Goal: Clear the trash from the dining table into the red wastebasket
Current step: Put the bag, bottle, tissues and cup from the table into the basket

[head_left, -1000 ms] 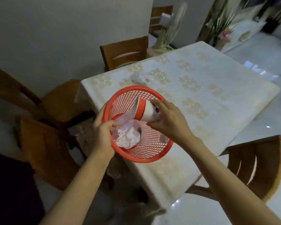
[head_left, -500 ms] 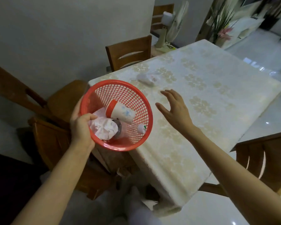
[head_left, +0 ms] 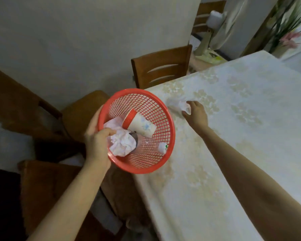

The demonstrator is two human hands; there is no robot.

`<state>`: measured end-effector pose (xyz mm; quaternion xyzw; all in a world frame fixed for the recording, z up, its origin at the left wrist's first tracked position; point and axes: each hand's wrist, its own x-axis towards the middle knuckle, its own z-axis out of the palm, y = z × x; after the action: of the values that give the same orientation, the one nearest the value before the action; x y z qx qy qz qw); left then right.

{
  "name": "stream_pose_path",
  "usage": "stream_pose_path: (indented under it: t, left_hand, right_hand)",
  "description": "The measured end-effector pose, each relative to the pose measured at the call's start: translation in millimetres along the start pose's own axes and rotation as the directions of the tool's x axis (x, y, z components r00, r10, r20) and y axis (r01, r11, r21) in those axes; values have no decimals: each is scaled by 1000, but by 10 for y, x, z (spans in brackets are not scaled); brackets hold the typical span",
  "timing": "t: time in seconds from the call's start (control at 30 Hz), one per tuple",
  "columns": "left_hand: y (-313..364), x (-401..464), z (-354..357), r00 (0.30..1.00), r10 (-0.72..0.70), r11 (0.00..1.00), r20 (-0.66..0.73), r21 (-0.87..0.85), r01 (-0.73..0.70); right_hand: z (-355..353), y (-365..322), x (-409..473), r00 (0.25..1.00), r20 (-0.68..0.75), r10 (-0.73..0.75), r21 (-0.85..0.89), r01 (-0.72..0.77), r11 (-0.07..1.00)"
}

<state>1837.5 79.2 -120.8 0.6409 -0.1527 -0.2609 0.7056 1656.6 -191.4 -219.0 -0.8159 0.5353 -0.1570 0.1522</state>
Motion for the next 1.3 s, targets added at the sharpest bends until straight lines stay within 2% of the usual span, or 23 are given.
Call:
stream_pose_path:
  t: [0.1,0.23,0.3,0.37,0.5,0.6,0.7,0.83,0.93,1.1,1.23,1.3]
  left_hand:
    - [-75,243,183,1000,-10,1000,-4,-3,10]
    - [-155,440,348,999,-36,999,-22,-14,35]
    - [-181,492,399,998,-57,998,-19,-21,57]
    - [-208,515,418,997,-79,997,-14,-23,78]
    - [-266,520,354,993,-115,993,-34,-5,115]
    - [-307,506,320,989,-146,988,-30,38,147]
    - [-323,488,301,988,-149,988,-42,35,150]
    - [-284,415,289,988,-154,988,-32,5,154]
    - [-218,341,272,987,-160,987,1,-22,160]
    - [-61,153,209,988,-145,989,58,-13,146]
    - [82,-52,110,974,-196,978,113,-57,203]
    - [156,-188,29,973,-179,980,145,-61,189]
  right_hand:
    - [258,145,482,999,36,5,-91,-2,996]
    - [573,359,966,979,199,53,-277,5,961]
    - [699,426,1093,963,261,71,-323,18,946]
    - [785,455,1152,966,257,24,-330,65,942]
    - [841,468,1144,987,134,-93,-272,127,954]
    - [795,503,1079,991,57,-120,-224,130,966]
    - [664,525,967,995,-36,-91,-133,86,987]
    - [316,455,702,991,-136,8,102,6,995]
    - [-89,309,444,983,-184,13,215,28,976]
    - [-950,-214,-184,954,-267,-134,355,227,907]
    - [-1416,-718,-779,897,-210,-389,379,442,813]
    - [-1504,-940,-1055,841,-177,-512,304,542,784]
